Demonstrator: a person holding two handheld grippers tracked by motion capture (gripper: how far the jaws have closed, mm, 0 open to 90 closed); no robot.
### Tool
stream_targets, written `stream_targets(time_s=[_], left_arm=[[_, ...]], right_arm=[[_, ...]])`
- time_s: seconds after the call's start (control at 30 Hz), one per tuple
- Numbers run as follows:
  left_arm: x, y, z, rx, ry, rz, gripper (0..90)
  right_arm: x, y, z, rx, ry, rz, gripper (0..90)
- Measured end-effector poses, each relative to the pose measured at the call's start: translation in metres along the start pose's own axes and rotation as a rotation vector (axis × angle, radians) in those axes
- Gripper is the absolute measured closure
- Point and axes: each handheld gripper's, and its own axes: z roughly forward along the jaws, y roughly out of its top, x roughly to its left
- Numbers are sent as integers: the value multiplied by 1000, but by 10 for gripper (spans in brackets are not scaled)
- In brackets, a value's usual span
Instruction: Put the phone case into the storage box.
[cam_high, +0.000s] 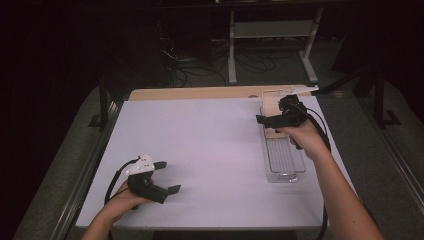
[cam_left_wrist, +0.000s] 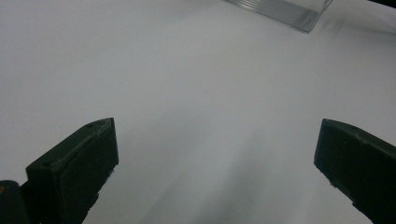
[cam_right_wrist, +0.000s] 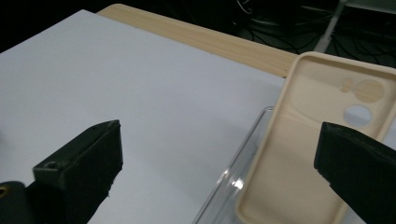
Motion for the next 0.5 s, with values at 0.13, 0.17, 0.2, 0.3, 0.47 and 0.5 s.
stream_targets(time_s=[0.13,0.17,0.2,0.3,0.47,0.5], left_arm=[[0,0,-1,3,-1,5,0],[0,0,-1,3,-2,5,0],[0,0,-1,0,-1,1,0],[1,0,-1,-10,3,2,0],[1,0,-1,-5,3,-8,0],[1,0,-1,-5,2,-9,0]], right_arm=[[7,-7,-6,-14,30,-16,6],[8,-8,-7,-16,38,-16,6],[10,-11,-8,-19,44,-20,6],[13,-16,-11,-21,61,-25,6],[17,-25,-15,-30,78,-28,6],[18,-27,-15,-35,84,-32,6]])
